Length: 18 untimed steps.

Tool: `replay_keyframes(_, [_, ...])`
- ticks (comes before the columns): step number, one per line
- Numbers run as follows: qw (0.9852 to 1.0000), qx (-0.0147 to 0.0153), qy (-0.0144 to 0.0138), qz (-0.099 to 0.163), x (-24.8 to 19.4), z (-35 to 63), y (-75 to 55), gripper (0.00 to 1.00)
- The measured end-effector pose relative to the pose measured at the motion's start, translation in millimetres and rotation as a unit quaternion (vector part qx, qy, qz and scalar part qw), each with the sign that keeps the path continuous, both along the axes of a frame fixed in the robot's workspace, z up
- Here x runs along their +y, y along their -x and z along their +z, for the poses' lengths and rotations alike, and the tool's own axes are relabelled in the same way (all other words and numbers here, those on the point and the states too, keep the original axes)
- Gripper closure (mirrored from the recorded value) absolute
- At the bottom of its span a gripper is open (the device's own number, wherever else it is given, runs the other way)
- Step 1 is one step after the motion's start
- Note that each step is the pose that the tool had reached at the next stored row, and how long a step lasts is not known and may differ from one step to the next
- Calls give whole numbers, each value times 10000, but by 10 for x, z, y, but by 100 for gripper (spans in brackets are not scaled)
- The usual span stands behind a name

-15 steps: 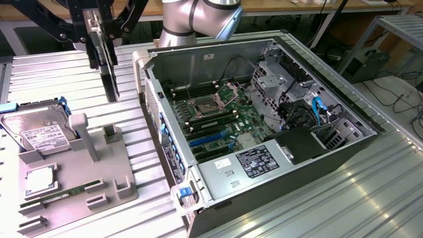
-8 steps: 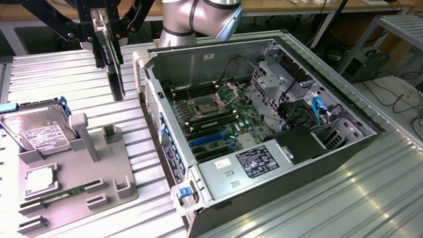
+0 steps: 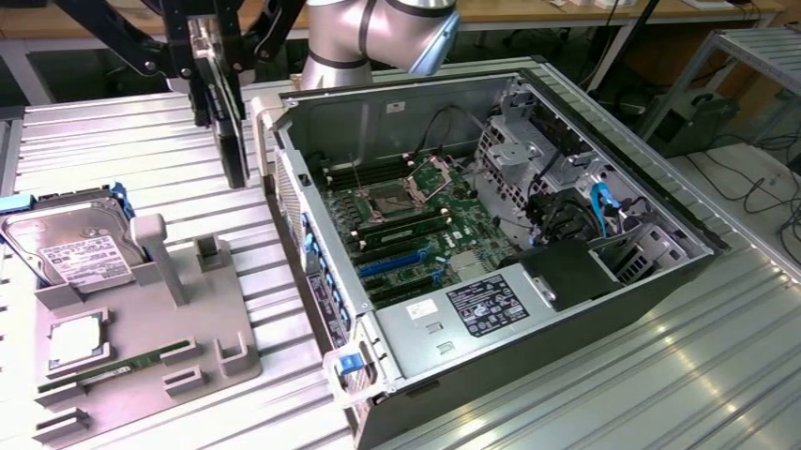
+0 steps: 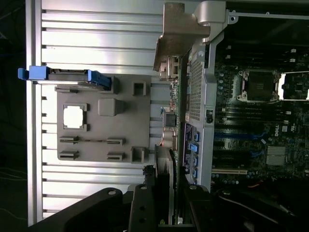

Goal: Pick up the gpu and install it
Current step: 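Pick up the gpu and move the gpu toward the slot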

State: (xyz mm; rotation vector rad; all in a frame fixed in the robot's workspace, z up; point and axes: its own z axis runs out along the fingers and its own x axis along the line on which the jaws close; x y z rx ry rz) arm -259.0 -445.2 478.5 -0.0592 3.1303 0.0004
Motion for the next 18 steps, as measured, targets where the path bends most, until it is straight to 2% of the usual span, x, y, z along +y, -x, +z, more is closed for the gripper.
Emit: replay_keyframes(18, [10000, 0, 0, 0, 0, 0, -170, 73])
